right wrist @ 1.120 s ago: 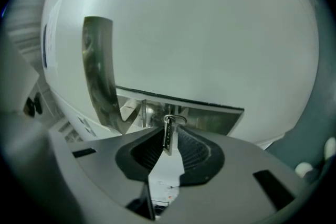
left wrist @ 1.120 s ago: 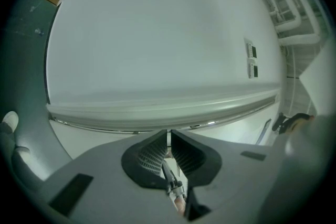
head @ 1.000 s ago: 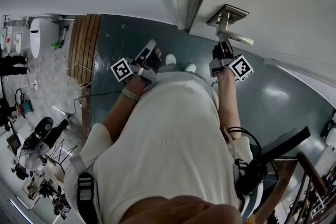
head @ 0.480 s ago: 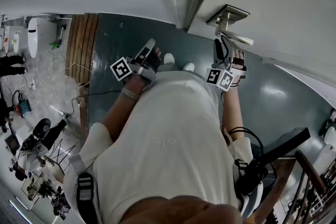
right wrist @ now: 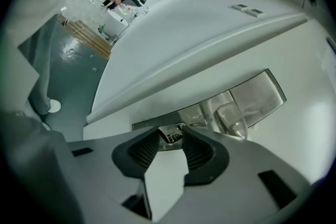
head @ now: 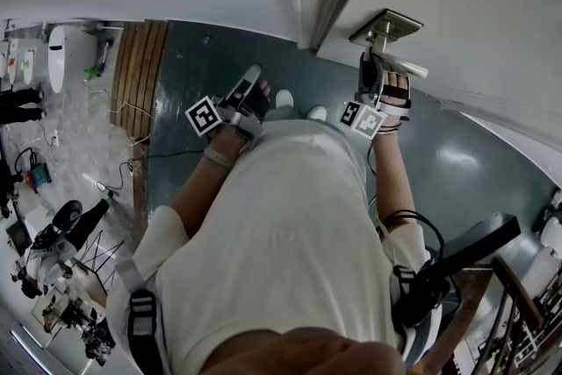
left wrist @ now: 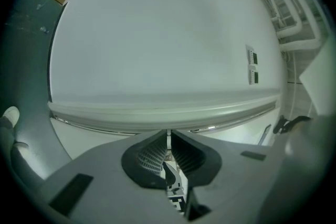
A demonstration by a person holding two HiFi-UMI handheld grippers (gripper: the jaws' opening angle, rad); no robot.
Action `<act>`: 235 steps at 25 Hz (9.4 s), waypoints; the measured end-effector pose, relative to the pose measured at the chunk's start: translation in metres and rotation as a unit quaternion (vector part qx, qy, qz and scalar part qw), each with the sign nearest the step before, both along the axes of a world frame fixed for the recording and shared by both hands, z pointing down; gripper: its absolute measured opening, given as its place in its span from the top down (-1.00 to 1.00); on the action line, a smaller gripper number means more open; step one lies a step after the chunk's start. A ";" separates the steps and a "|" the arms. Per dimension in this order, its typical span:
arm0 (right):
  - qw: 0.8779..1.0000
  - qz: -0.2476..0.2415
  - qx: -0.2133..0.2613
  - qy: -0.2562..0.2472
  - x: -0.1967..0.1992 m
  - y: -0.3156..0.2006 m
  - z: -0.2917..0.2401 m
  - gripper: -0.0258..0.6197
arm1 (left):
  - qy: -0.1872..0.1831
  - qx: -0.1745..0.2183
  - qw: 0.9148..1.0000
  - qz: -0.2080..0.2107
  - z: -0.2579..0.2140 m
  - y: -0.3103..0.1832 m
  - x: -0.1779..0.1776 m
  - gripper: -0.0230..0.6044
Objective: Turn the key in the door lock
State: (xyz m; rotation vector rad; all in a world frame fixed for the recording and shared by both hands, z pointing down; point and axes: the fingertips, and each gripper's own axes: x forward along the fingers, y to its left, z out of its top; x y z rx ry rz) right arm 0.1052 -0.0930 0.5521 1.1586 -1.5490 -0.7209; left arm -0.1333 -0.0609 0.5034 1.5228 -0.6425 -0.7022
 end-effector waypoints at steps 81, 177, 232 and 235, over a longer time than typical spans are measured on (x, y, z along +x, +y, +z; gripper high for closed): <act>0.240 0.179 -0.126 -0.946 0.020 -0.009 -0.002 0.67 | 0.005 -0.025 1.000 -0.013 0.014 -0.001 -0.006 0.89; 0.992 0.045 0.001 -0.118 -0.001 0.009 -0.002 0.78 | 0.029 -0.052 0.997 -0.046 0.029 0.005 -0.018 0.89; 0.275 0.172 -0.146 -0.934 0.017 0.001 -0.002 0.70 | 0.023 -0.068 0.997 -0.037 0.034 0.006 -0.015 0.89; 0.386 0.152 -0.166 -0.895 0.010 -0.001 -0.009 0.63 | 0.023 -0.065 0.997 -0.036 0.029 0.004 -0.013 0.89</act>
